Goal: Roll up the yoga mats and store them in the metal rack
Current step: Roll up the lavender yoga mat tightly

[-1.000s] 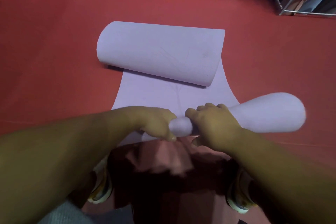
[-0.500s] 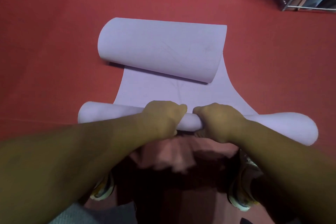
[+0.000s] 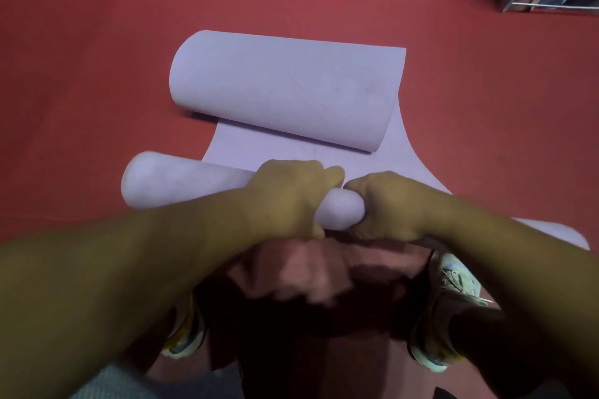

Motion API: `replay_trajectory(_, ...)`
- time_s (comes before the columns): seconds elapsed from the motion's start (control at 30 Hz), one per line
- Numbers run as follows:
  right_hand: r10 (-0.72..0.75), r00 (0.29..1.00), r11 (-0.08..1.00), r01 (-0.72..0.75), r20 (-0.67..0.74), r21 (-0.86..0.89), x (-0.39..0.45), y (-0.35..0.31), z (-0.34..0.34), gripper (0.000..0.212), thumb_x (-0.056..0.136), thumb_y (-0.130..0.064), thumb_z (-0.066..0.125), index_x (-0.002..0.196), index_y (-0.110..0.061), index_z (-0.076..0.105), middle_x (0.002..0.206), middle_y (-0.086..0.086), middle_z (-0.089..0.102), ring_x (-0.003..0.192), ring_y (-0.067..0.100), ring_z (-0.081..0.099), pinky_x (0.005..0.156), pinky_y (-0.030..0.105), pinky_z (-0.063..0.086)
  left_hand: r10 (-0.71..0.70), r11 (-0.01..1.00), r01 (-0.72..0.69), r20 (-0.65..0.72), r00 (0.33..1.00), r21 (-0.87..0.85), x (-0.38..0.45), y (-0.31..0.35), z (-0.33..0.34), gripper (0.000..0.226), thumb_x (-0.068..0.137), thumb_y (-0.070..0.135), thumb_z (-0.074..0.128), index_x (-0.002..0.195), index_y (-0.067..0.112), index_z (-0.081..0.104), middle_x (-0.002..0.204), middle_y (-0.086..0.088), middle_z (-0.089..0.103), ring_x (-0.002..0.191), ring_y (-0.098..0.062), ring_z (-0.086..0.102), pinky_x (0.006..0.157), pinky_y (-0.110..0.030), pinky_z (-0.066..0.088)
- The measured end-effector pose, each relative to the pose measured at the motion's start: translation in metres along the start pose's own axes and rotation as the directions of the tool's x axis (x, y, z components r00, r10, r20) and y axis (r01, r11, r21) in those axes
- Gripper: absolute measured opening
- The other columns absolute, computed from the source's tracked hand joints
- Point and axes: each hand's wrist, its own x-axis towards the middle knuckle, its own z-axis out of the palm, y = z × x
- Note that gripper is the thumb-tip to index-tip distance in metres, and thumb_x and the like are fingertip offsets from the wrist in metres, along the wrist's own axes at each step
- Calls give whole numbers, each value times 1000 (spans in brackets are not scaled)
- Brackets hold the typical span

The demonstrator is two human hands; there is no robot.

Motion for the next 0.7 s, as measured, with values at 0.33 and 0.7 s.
replay_trajectory(0.33, -24, 991, 969, -9, -134, -245, -2, -15, 23, 53, 70, -55, 79, 103, -31, 45, 92, -7, 61, 84, 25, 58, 69, 34, 44, 28, 975, 47, 331, 943, -218, 6, -16, 0, 49, 68, 50, 81, 104, 34, 52, 94, 14, 60, 88, -16, 60, 79, -37, 54)
replay_trajectory(0.7, -6, 1000, 994, 6, -2, -105, 1, -12, 2, 37, 72, -55, 76, 98, -35, 57, 93, -12, 64, 87, 20, 62, 78, 37, 55, -101, 989, 104, -33, 994, 107, -13, 5, 7, 60, 71, 60, 76, 105, 29, 38, 90, 6, 58, 77, -20, 50, 62, -34, 36)
